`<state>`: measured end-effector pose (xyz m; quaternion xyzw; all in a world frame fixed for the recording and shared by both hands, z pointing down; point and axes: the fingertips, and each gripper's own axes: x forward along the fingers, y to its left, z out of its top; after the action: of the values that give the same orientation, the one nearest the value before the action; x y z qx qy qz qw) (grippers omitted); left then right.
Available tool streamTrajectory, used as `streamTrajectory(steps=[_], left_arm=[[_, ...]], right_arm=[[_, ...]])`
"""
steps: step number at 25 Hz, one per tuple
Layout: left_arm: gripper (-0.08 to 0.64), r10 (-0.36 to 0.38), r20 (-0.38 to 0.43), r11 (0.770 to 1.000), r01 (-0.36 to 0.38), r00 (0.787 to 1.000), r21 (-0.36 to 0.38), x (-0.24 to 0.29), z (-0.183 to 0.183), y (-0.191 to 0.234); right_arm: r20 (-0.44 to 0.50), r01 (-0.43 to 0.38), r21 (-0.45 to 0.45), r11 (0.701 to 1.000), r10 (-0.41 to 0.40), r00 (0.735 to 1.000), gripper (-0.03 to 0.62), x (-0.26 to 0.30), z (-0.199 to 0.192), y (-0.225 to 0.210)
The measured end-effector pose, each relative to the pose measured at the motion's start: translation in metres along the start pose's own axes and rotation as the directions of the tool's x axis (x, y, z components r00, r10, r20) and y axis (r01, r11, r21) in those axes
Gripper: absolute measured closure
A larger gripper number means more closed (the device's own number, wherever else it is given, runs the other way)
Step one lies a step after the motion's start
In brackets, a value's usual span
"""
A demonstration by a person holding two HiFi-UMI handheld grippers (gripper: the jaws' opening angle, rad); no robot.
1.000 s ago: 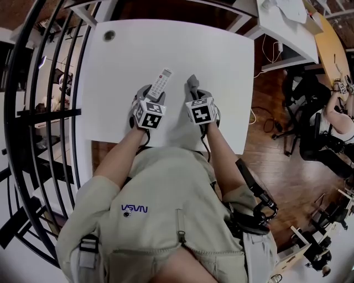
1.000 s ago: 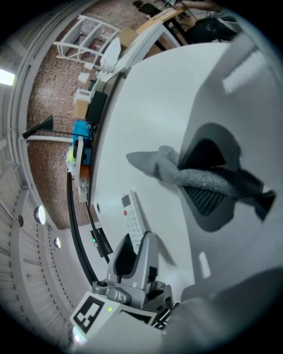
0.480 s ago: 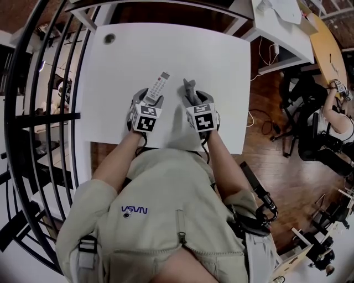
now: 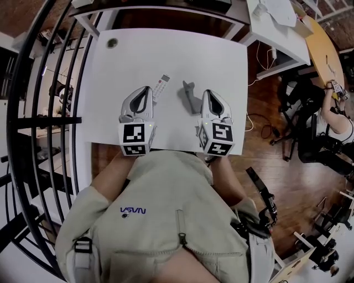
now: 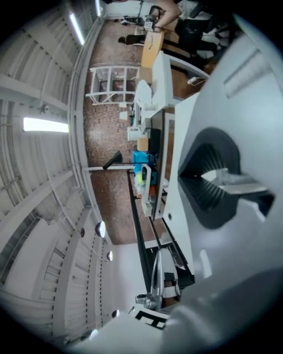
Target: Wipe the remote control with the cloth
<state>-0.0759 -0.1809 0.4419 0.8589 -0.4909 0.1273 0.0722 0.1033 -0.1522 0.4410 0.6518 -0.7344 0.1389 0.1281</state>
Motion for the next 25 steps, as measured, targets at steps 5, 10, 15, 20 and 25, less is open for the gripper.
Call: streamTrajectory(steps=[5, 10, 15, 20, 25], left_arm=[[0.555, -0.024, 0.116, 0.998, 0.017, 0.993, 0.054, -0.036, 0.048, -0.018], [0.555, -0.022, 0.211, 0.999, 0.016, 0.977, 0.03, -0.066, 0.073, -0.041], [0.555, -0.028, 0.2, 0.999, 0.021, 0.979, 0.037, -0.071, 0.07, -0.041], [0.555, -0.051, 0.221, 0.998, 0.043, 0.974, 0.045, -0.075, 0.073, -0.041], [0.555, -0.097, 0.22, 0.995, 0.087, 0.971, 0.054, -0.08, 0.07, -0.034]], right_arm=[[0.153, 0.017, 0.0, 1.0, -0.017, 0.988, 0.588, -0.045, 0.046, 0.013], [0.247, 0.034, -0.03, 0.999, -0.026, 0.969, 0.588, -0.084, 0.065, 0.03], [0.265, 0.029, -0.058, 0.998, -0.013, 0.964, 0.588, -0.093, 0.068, 0.04], [0.256, 0.054, -0.052, 0.997, -0.039, 0.966, 0.588, -0.092, 0.067, 0.042], [0.242, 0.098, -0.034, 0.995, -0.087, 0.966, 0.588, -0.097, 0.069, 0.05]])
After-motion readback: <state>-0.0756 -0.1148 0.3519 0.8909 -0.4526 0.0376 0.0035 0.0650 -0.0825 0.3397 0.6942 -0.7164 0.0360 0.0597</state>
